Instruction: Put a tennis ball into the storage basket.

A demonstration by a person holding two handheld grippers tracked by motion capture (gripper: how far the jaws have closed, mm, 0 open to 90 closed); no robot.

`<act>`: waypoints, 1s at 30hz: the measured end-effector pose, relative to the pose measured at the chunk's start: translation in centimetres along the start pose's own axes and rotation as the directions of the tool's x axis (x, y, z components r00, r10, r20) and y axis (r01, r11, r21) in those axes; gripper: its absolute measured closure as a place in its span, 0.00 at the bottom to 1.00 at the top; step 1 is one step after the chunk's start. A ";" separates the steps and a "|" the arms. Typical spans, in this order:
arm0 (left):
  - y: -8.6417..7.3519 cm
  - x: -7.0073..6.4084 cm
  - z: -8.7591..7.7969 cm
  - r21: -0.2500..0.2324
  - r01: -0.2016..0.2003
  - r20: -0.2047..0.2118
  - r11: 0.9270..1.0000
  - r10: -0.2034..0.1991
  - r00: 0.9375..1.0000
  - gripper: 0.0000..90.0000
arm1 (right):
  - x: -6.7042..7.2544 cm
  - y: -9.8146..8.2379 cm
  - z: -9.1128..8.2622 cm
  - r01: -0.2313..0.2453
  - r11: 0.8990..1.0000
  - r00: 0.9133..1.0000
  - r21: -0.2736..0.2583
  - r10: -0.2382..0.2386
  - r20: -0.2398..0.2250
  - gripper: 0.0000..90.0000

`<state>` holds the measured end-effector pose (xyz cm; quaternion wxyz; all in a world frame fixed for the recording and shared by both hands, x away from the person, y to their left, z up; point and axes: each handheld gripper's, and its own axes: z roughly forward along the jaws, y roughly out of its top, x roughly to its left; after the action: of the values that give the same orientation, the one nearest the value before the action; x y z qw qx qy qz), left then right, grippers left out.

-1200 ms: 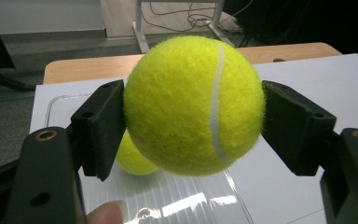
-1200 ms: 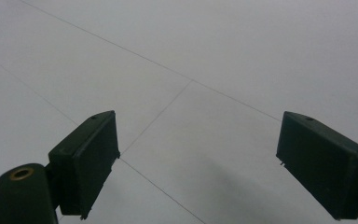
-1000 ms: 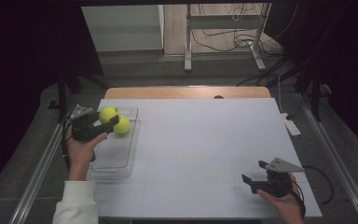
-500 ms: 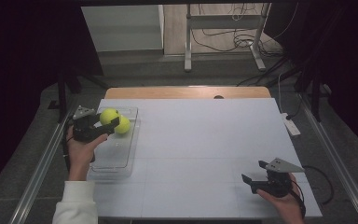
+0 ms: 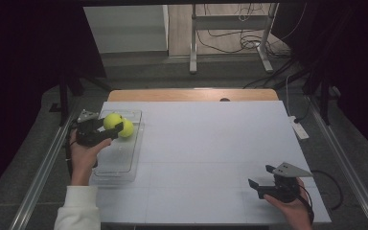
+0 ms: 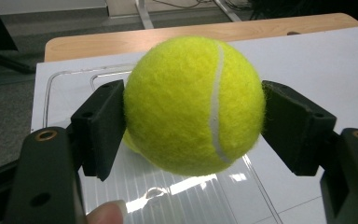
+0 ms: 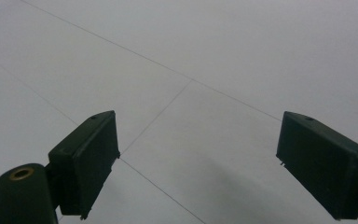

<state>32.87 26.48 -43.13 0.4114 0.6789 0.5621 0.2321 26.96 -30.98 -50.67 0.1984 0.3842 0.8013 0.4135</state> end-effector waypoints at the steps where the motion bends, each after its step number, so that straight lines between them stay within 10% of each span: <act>1: 0.0 0.0 0.0 0.001 0.000 -0.001 1.000 0.000 1.000 0.30 | 0.0 0.0 0.0 -0.001 1.000 1.000 0.001 0.001 0.000 0.15; 30: -1.4 1.0 1.9 0.139 -0.015 -0.039 0.990 0.021 0.999 0.30 | 0.0 0.0 0.0 0.002 1.000 1.000 0.002 -0.002 -0.001 0.15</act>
<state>33.81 26.94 -45.42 0.3497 0.7059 0.5790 0.2100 26.94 -30.95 -50.68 0.1978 0.3835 0.8022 0.4126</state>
